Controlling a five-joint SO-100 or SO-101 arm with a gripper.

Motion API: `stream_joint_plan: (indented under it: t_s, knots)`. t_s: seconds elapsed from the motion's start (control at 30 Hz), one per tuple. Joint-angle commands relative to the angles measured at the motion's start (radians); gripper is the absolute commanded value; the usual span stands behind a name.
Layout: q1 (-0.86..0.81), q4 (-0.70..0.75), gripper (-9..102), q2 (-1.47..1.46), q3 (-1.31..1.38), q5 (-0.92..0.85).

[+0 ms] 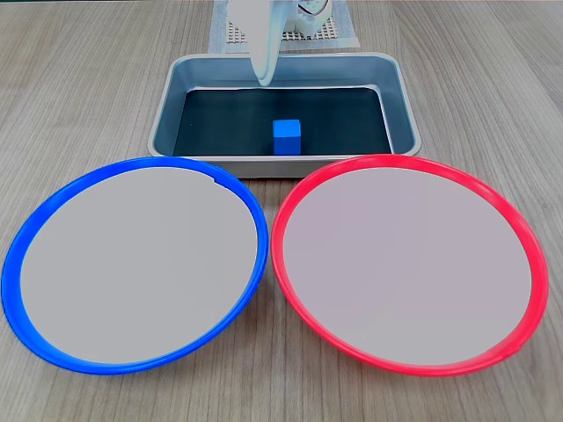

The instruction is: Move a blue block from tray to blue dish

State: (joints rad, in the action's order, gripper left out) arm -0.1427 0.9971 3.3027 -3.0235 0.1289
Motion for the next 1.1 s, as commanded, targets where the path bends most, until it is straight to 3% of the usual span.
stream_joint_plan:
  t_s: [0.0,1.07]
  knots:
    - [0.008,0.0,0,0.025,0.0,-0.006]
    - [-0.008,-0.003,0,0.021,0.0,-0.06]
